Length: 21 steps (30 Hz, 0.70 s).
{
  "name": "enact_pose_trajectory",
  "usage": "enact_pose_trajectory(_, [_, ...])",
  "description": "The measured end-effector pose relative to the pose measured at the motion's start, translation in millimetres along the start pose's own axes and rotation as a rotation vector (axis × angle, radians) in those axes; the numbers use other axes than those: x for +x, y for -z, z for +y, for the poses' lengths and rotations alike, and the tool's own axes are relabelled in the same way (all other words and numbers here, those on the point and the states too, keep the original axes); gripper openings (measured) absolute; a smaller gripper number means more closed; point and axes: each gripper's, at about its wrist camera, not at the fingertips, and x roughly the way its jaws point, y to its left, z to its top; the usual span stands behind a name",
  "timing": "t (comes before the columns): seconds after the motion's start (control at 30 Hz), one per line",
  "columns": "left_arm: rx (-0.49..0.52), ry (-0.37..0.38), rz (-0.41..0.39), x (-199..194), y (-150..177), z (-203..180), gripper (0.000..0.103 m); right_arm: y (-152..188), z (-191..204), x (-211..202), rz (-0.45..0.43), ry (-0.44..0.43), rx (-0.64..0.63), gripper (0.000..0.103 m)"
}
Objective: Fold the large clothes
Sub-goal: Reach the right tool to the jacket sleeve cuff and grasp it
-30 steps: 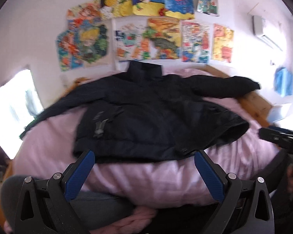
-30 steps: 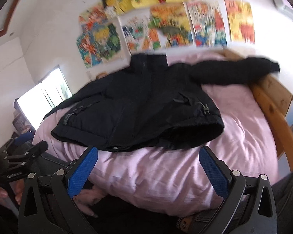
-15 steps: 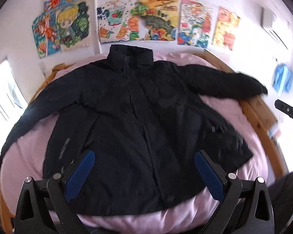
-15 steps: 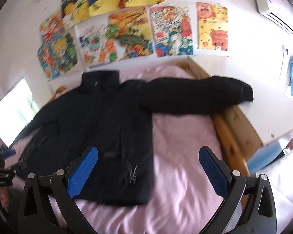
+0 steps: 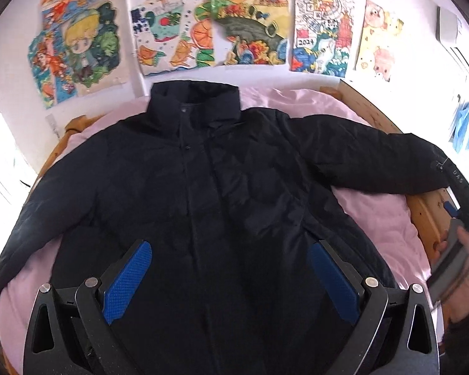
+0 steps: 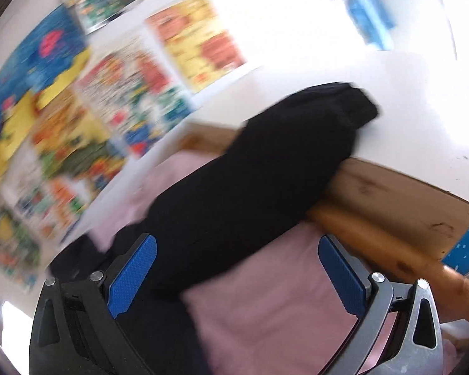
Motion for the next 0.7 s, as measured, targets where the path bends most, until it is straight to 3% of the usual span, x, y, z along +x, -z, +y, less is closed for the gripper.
enact_pose_trajectory(0.1, [-0.008, 0.039, 0.041, 17, -5, -7, 0.103, -1, -16, 31, 0.006, 0.018, 0.061, 0.102])
enact_pose_trajectory(0.23, [-0.042, 0.076, 0.084, 36, -12, -15, 0.103, -6, -27, 58, 0.007, -0.049, 0.157, 0.102])
enact_pose_trajectory(0.43, [-0.092, 0.107, 0.085, 39, -31, -18, 0.103, -4, -41, 80, -0.026, -0.059, 0.282, 0.1])
enact_pose_trajectory(0.47, [-0.097, 0.11, 0.077, 38, -35, -19, 0.103, -3, -45, 79, -0.032, -0.069, 0.295, 0.092])
enact_pose_trajectory(0.5, [-0.098, 0.113, 0.065, 35, -40, -18, 0.103, -2, -46, 80, -0.042, -0.072, 0.298, 0.076])
enact_pose_trajectory(0.63, [-0.101, 0.125, 0.024, 22, -54, -16, 0.103, -7, -40, 85, -0.07, -0.076, 0.27, 0.058])
enact_pose_trajectory(0.7, [-0.101, 0.133, 0.017, 15, -59, -14, 0.103, -10, -45, 85, -0.084, -0.077, 0.302, 0.038])
